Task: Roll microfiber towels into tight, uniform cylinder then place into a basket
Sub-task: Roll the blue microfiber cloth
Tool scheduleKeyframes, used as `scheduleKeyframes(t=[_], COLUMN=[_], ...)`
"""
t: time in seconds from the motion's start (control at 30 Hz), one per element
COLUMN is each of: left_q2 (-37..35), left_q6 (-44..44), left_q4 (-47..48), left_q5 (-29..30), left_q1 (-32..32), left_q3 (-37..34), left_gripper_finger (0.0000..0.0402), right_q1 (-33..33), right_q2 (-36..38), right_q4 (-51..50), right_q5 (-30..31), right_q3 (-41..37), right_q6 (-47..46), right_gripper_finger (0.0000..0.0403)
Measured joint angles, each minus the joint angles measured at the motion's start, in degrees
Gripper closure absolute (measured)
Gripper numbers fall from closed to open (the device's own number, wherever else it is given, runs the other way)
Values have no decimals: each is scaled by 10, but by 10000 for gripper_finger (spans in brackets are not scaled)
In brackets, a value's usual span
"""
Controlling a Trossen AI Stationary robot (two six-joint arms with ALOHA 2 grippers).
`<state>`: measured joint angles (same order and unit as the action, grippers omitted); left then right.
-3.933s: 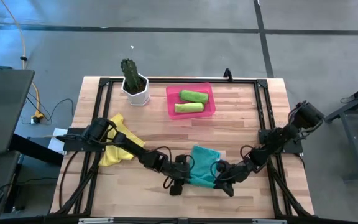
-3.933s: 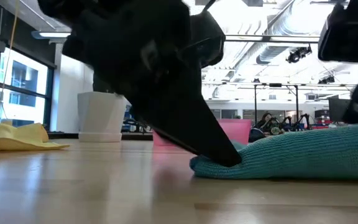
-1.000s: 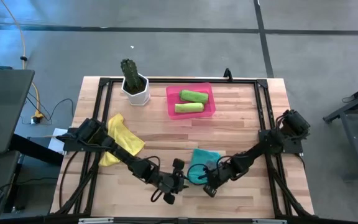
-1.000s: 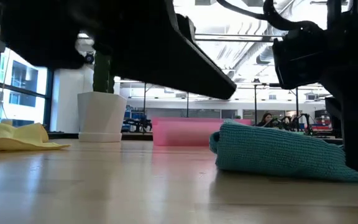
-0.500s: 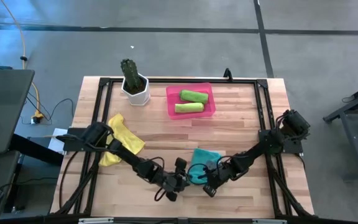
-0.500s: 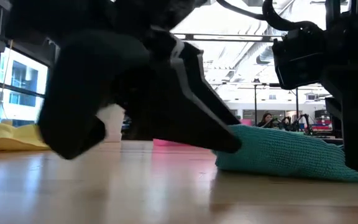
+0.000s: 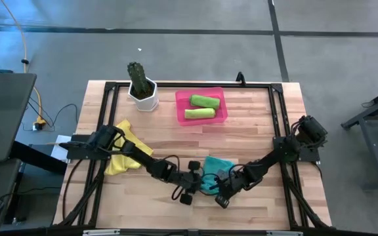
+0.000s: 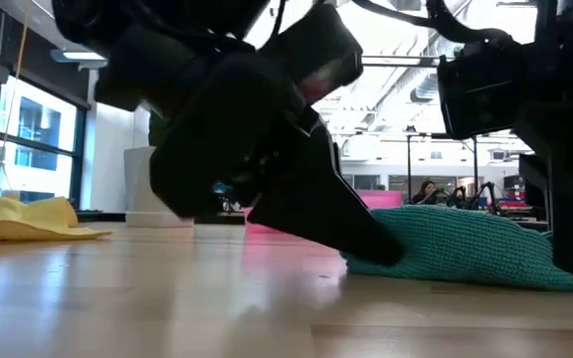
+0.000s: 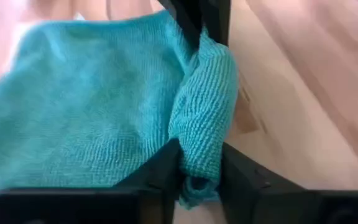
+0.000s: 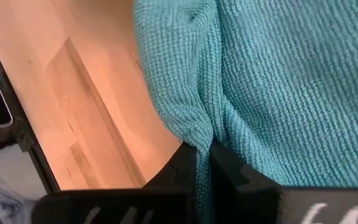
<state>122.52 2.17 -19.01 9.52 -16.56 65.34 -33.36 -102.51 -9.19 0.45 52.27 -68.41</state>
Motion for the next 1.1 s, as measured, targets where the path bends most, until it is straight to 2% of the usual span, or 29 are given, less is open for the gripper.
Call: scheduleKeyframes(t=[0.1, 0.2, 0.33, 0.57, 0.67, 0.83, 0.93, 1.1], left_q2=[-2, -3, -4, -4, -3, -3, -2, -2], left_q6=[49, 101, 145, 226, 260, 314, 334, 345], left_q4=[12, 26, 43, 53, 53, 53, 54, 54], left_q5=[-57, -87, -99, -133, -154, -157, -157, -170], left_q1=[7, 8, 8, 8, 13, 21, 27, 34], left_q3=[1, 3, 3, 2, 2, 2, 2, 1], left_gripper_finger=[362, 392, 384, 391, 392, 390, 390, 390], right_q1=[0, 2, 13, 33, 33, -13, -44, -65], right_q2=[0, 5, 25, 79, 112, 139, 119, 69], right_q4=[0, -4, -29, -47, -48, -37, -34, -25], right_q5=[0, 3, 8, -18, -27, 52, 83, 92], right_q3=[0, 0, 0, -1, 0, 1, 1, 1], right_q6=[32, 70, 153, 317, 391, 503, 504, 465], right_gripper_finger=[398, 397, 368, 276, 260, 260, 260, 261])
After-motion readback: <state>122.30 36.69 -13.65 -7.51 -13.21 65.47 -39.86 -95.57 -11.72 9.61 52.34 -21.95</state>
